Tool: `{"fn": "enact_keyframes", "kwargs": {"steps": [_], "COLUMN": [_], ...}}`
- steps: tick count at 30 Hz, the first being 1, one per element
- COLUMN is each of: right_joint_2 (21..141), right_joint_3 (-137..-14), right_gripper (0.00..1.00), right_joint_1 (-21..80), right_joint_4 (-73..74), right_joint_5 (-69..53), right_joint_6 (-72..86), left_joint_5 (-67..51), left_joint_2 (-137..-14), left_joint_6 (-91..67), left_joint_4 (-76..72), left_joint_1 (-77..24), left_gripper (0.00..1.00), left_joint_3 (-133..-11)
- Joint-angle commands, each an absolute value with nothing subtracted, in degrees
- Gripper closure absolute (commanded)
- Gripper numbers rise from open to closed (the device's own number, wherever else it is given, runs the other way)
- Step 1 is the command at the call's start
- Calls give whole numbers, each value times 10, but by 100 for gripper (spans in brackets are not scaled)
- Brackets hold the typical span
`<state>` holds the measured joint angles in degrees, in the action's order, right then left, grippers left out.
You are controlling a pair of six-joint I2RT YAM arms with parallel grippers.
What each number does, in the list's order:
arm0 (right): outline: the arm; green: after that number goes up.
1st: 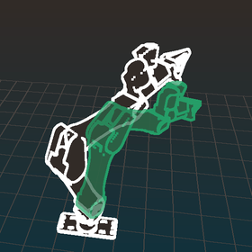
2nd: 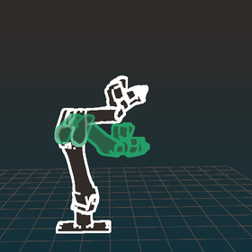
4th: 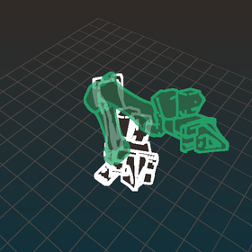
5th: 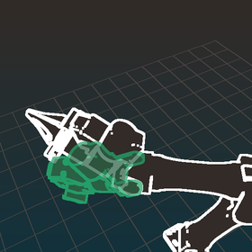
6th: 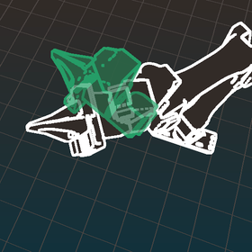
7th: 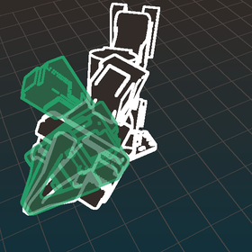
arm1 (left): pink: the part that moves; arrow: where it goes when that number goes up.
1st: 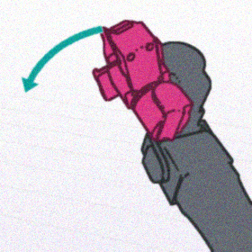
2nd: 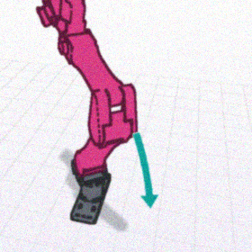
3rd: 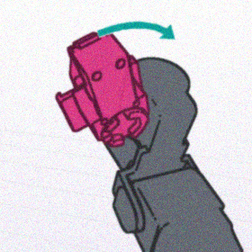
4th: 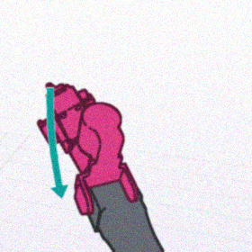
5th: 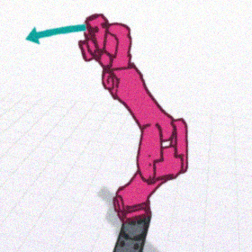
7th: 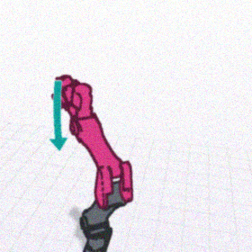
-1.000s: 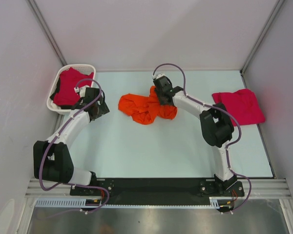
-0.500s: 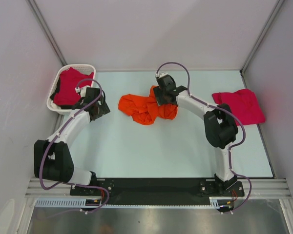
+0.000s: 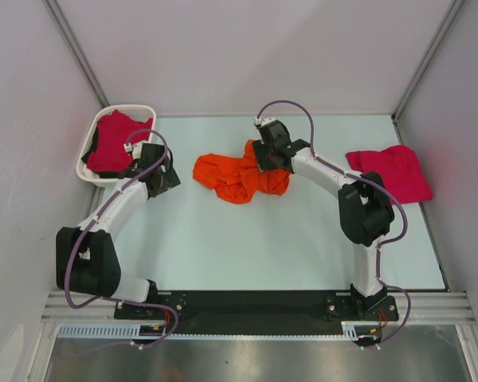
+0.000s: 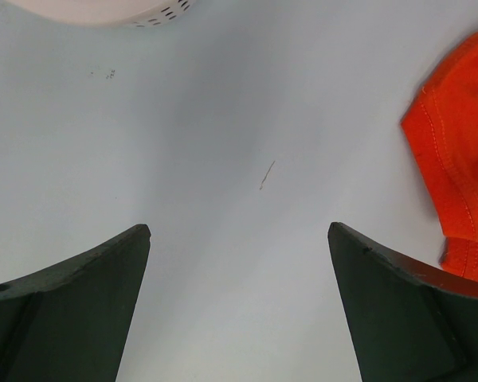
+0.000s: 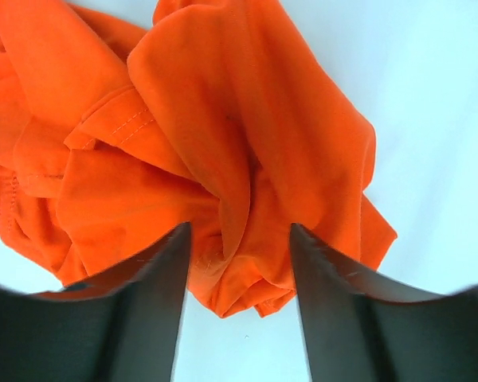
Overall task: Fold and stack the t-shirts
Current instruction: Flatten out the tshirt
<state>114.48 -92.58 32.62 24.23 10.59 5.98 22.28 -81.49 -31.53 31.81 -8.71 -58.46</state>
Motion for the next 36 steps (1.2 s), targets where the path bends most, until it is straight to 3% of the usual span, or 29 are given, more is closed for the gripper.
{"fn": "enact_keyframes", "kwargs": {"steps": [1,5,6,11,17,22,28,36], "right_joint_2": [1145,1164,1166,1165,1134,1042,930,939], "right_joint_3": [-941,-956,-960,-959,-934,-878,-784,-757], "right_gripper": [48,65,75,100,100,100,100,100], "right_joint_1": [319,315,312,301,289,289,283,202], "right_joint_4": [242,256,262,263,248,190,97,86], "right_joint_5": [70,55,48,31,35,81,232,330], "right_joint_6": [64,63,65,64,66,71,44,76], "left_joint_5": [232,235,235,236,235,232,226,199], "left_joint_2": [-806,-802,-802,-804,-805,-809,-818,-824], "left_joint_6": [-316,-316,-316,-316,-317,-321,-321,-318], "left_joint_4": [308,311,312,313,313,311,309,294], "left_joint_1": [-91,-91,-91,-92,-91,-94,-100,-155], "left_gripper": [0,0,1,0,0,0,0,0], "left_joint_3": [-581,-581,-581,-580,-578,-577,-576,-577]}}
